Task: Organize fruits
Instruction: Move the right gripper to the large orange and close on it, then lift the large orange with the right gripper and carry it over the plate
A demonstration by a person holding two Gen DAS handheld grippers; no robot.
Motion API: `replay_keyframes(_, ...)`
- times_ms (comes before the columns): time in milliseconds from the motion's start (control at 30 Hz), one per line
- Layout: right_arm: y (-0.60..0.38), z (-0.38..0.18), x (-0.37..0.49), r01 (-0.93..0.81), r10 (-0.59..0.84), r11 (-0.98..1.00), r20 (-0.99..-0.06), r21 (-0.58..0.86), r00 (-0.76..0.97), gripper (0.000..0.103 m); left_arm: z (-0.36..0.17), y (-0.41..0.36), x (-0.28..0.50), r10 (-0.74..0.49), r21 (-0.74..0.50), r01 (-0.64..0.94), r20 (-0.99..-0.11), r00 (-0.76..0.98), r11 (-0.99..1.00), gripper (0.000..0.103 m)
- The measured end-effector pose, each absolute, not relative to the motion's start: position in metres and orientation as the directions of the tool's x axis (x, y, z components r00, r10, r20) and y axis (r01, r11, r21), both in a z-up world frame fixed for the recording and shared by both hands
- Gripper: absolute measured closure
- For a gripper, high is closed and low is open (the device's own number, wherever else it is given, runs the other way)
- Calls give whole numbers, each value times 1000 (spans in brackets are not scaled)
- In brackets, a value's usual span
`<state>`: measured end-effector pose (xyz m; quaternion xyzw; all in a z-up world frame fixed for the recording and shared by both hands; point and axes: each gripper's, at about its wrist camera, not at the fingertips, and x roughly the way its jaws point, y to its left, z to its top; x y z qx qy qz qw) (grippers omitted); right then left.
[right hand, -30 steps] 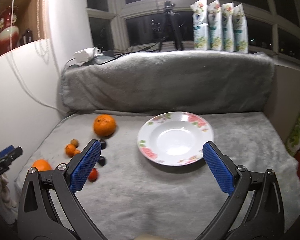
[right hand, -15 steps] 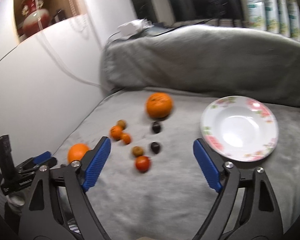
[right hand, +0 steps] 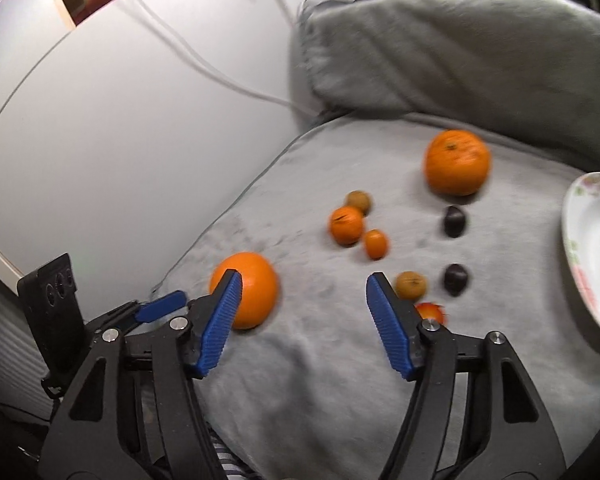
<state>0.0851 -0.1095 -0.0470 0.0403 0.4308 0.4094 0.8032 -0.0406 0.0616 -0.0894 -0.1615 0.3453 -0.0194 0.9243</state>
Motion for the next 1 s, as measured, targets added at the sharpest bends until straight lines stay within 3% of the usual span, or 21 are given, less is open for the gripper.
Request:
replay_keyframes(500,-40,-89,96,-645,723,563,-686,517,82,36,-99,60,-28,-172,-327,-66,-646,743,943,48)
replay_keyframes(1000,-14,-106,103,-625,719,539,-695,564,-7,36,-108,58,-20,-184,-335,-70,-667,722,940,48)
